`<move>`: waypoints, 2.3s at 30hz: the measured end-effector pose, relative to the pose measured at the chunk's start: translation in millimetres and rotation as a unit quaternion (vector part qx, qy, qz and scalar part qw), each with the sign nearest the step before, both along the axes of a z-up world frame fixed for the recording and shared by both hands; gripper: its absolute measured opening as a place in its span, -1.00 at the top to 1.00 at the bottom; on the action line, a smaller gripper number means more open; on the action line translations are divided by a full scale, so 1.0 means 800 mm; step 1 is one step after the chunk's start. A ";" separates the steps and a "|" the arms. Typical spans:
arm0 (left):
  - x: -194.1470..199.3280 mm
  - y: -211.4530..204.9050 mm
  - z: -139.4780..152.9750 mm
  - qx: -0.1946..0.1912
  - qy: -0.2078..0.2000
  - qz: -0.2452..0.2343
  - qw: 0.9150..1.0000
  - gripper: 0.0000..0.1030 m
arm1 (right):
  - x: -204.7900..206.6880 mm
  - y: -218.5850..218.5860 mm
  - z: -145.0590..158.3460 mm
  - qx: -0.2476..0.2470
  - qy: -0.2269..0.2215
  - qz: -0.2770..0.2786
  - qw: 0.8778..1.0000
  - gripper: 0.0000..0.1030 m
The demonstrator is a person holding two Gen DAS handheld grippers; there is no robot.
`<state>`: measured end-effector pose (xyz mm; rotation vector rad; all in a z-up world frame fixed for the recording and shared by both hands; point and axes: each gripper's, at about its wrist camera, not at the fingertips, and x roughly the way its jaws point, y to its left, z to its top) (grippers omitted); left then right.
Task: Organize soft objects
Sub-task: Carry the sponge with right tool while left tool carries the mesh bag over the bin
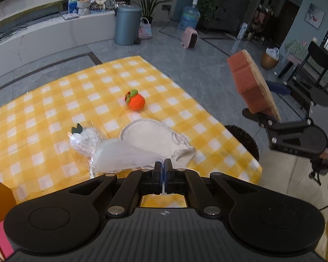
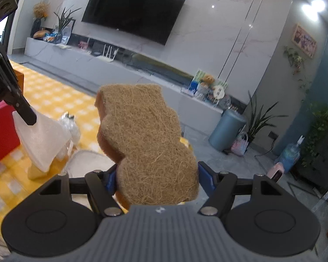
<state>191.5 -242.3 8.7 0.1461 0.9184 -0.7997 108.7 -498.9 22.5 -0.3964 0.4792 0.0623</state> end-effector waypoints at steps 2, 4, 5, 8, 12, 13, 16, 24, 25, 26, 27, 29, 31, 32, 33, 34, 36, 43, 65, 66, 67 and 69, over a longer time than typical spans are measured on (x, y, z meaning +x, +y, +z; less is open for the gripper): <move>0.000 0.009 0.012 -0.015 -0.003 0.007 1.000 0.97 | -0.002 0.013 0.008 -0.001 -0.005 0.004 1.000 -0.36; -0.001 0.019 0.025 -0.028 -0.006 0.015 0.999 0.97 | -0.005 0.026 0.016 0.003 -0.010 0.008 1.000 -0.36; -0.002 0.023 0.031 -0.035 -0.009 0.018 0.999 0.97 | -0.007 0.032 0.022 0.007 -0.012 0.011 1.000 -0.36; -0.003 0.037 0.051 -0.051 -0.018 0.026 0.998 0.97 | -0.014 0.054 0.037 0.009 -0.028 0.021 0.999 -0.36; -0.010 0.057 0.080 -0.063 -0.035 0.040 0.997 0.97 | -0.028 0.084 0.062 0.028 -0.040 0.037 0.998 -0.36; -0.012 0.063 0.087 -0.062 -0.040 0.044 0.996 0.97 | -0.030 0.094 0.069 0.027 -0.044 0.042 0.998 -0.36; -0.018 0.084 0.103 -0.053 -0.049 0.069 0.995 0.97 | -0.029 0.126 0.083 0.015 -0.044 0.056 0.997 -0.36; -0.043 0.173 0.136 -0.058 -0.077 0.120 0.988 0.97 | -0.027 0.208 0.116 0.005 -0.069 0.112 0.991 -0.36; -0.046 0.186 0.138 -0.059 -0.080 0.128 0.987 0.97 | -0.026 0.218 0.119 0.002 -0.069 0.119 0.991 -0.36; -0.049 0.200 0.140 -0.061 -0.083 0.136 0.985 0.97 | -0.026 0.228 0.122 0.000 -0.070 0.125 0.990 -0.36; -0.051 0.213 0.141 -0.064 -0.085 0.144 0.984 0.97 | -0.025 0.239 0.125 -0.003 -0.071 0.132 0.989 -0.36; -0.054 0.240 0.140 -0.069 -0.087 0.162 0.980 0.97 | -0.023 0.262 0.130 -0.006 -0.067 0.142 0.988 -0.36; -0.055 0.267 0.136 -0.076 -0.086 0.181 0.977 0.97 | -0.018 0.288 0.132 -0.012 -0.060 0.156 0.986 -0.36; -0.054 0.280 0.133 -0.082 -0.083 0.191 0.975 0.97 | -0.019 0.303 0.133 -0.016 -0.059 0.164 0.985 -0.36; -0.053 0.294 0.130 -0.088 -0.079 0.200 0.973 0.97 | -0.020 0.316 0.132 -0.021 -0.057 0.172 0.983 -0.36; -0.052 0.307 0.127 -0.095 -0.076 0.209 0.970 0.97 | -0.016 0.330 0.131 -0.025 -0.053 0.181 0.982 -0.36; -0.050 0.331 0.120 -0.107 -0.076 0.224 0.966 0.97 | -0.008 0.356 0.128 -0.029 -0.048 0.191 0.980 -0.36; -0.044 0.376 0.083 -0.151 -0.085 0.242 0.955 0.97 | 0.039 0.442 0.094 -0.042 -0.002 0.213 0.976 -0.36; -0.037 0.448 0.012 -0.202 -0.074 0.263 0.940 0.97 | 0.195 0.579 -0.067 -0.045 0.267 0.074 0.960 -0.36; -0.037 0.450 0.013 -0.202 -0.074 0.265 0.940 0.97 | 0.196 0.586 -0.070 -0.054 0.269 0.061 0.960 -0.36; -0.039 0.452 0.013 -0.202 -0.074 0.268 0.939 0.97 | 0.198 0.592 -0.074 -0.059 0.273 0.048 0.959 -0.36; -0.038 0.455 0.014 -0.204 -0.072 0.272 0.938 0.97 | 0.202 0.601 -0.085 -0.076 0.288 0.027 0.954 -0.38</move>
